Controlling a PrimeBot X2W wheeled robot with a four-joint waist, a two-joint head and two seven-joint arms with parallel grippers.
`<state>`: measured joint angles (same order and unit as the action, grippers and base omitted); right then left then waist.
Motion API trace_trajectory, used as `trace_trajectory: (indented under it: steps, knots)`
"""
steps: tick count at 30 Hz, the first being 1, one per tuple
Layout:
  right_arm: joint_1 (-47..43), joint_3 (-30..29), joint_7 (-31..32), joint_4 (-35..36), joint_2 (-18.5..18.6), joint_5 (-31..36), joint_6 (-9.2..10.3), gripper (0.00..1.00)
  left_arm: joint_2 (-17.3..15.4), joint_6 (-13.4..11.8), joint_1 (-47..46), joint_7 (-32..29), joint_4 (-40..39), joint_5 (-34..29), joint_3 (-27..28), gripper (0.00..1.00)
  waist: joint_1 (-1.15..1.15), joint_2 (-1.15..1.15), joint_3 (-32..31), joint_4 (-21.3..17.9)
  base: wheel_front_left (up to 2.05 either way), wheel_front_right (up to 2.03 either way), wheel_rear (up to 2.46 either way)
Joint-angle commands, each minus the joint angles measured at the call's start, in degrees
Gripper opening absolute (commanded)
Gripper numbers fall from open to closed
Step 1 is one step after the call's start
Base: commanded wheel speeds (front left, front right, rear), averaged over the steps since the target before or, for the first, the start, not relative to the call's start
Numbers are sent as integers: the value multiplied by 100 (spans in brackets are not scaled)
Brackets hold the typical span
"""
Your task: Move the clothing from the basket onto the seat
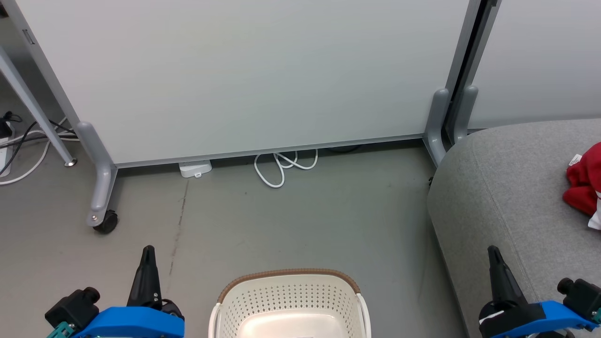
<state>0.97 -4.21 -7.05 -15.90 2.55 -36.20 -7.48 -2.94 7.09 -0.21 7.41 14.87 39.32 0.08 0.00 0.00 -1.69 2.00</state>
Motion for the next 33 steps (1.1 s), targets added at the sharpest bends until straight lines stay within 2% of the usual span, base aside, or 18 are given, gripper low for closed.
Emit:
trace_trajectory:
  steps: [1, 33]
  knots:
    - [172, -21, 30, 94, 24, -166, -1, 0, -24, 17, -193, -31, -86, 145, 53, 0, 0, 0, 1, -1, 0, 0, 0]
    - [349, -118, 616, 147, 35, -2559, -2, 0, -29, 35, -400, -621, -97, 2419, 298, 0, 0, 0, 64, -68, 0, 0, 0]
